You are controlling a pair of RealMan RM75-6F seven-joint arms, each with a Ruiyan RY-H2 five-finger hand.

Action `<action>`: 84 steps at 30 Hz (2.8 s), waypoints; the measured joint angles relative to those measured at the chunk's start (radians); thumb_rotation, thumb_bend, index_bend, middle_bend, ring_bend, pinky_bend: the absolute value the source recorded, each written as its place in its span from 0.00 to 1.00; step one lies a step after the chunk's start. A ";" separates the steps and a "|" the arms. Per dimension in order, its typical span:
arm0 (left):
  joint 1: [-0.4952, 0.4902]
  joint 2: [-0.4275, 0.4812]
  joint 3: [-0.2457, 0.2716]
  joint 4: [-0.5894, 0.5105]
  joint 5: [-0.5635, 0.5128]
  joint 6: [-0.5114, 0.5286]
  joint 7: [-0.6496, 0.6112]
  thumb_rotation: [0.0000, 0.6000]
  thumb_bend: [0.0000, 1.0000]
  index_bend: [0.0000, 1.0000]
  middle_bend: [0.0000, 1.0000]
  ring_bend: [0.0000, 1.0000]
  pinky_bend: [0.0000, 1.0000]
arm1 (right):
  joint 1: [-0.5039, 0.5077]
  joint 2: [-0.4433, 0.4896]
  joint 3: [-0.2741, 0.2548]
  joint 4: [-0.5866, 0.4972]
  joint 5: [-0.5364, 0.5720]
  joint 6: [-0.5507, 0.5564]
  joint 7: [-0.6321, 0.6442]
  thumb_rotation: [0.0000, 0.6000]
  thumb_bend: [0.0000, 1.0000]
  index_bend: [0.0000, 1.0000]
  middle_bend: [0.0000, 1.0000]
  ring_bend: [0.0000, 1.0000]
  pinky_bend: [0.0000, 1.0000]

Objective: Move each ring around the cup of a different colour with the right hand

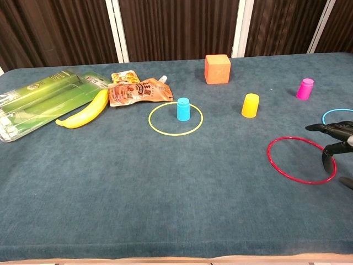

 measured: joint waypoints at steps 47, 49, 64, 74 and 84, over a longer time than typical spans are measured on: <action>-0.003 0.000 -0.002 0.007 -0.007 -0.004 -0.010 1.00 0.44 0.00 0.07 0.03 0.13 | 0.006 -0.033 0.049 0.028 -0.011 -0.055 0.024 1.00 0.51 0.75 0.08 0.00 0.00; -0.003 -0.001 -0.001 0.009 -0.007 -0.004 -0.011 1.00 0.44 0.00 0.07 0.03 0.13 | 0.012 -0.030 0.058 0.021 -0.010 -0.054 0.024 1.00 0.51 0.75 0.08 0.00 0.00; -0.005 -0.002 0.000 0.017 -0.007 -0.009 -0.016 1.00 0.44 0.00 0.07 0.03 0.13 | 0.178 0.007 0.238 -0.086 0.090 -0.187 -0.007 1.00 0.51 0.76 0.09 0.00 0.00; -0.006 0.000 -0.001 0.021 -0.009 -0.010 -0.022 1.00 0.44 0.00 0.07 0.03 0.13 | 0.342 -0.112 0.336 0.058 0.289 -0.388 -0.148 1.00 0.51 0.64 0.09 0.00 0.00; -0.002 0.000 -0.004 0.009 -0.015 -0.004 -0.010 1.00 0.44 0.00 0.07 0.03 0.13 | 0.346 -0.120 0.315 0.063 0.320 -0.372 -0.200 1.00 0.51 0.48 0.09 0.00 0.00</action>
